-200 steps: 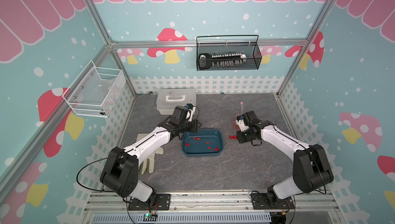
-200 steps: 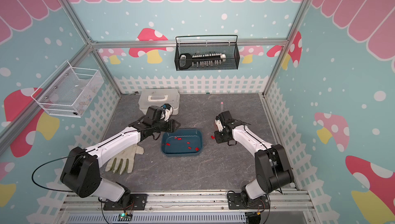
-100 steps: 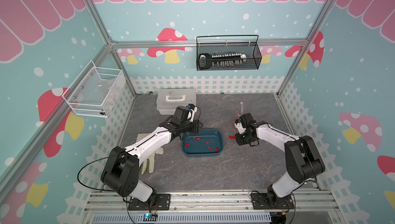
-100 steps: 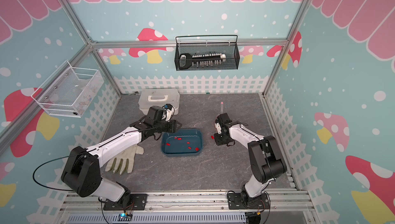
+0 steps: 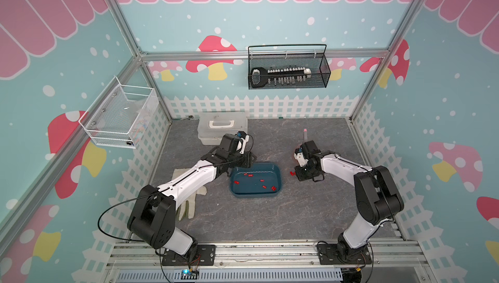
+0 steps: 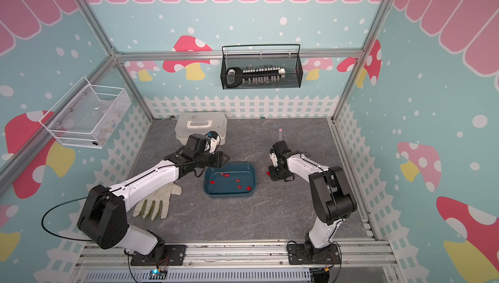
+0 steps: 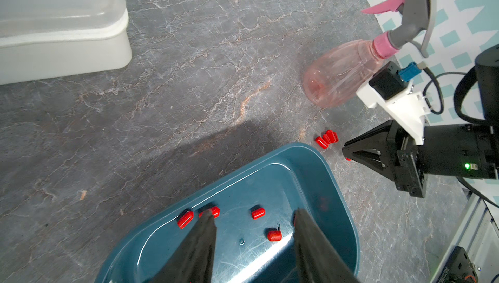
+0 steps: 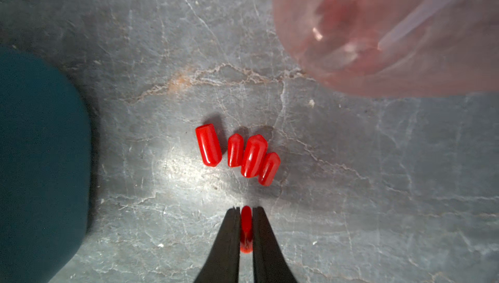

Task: Take the screw protection sleeves out of the storage box
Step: Place the screw protection sleeve at the center of the board.

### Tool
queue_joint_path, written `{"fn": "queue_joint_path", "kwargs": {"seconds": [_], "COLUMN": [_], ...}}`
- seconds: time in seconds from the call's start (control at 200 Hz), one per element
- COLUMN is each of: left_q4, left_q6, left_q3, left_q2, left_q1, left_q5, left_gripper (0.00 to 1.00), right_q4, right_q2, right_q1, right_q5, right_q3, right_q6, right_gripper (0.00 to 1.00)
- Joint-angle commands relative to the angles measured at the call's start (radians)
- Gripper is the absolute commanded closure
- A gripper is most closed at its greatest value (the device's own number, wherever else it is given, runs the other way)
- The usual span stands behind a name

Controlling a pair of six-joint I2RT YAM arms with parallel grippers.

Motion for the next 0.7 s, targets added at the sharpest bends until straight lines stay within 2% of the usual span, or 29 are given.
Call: {"fn": "queue_joint_path", "kwargs": {"seconds": [0.0,0.315,0.695], "left_q4": [0.011,0.012,0.012], "left_q6": [0.016,0.016,0.015], "left_q3": [0.028,0.028,0.026], "left_q2": [0.012,0.013,0.011], "left_q1": [0.002,0.002,0.001], "left_q5": [0.004,0.005,0.002], "left_gripper": [0.51,0.51,0.51], "right_q4": [-0.01,-0.014,-0.035], "right_q2": [0.028,0.03,-0.044], "right_q1": [-0.003,-0.003,-0.002], "right_q5": [0.0,0.006,0.017], "right_q3": [0.017,0.017,0.015], "right_q6": [-0.008,-0.011,-0.011], "right_gripper": [0.85,0.82,0.7]}}
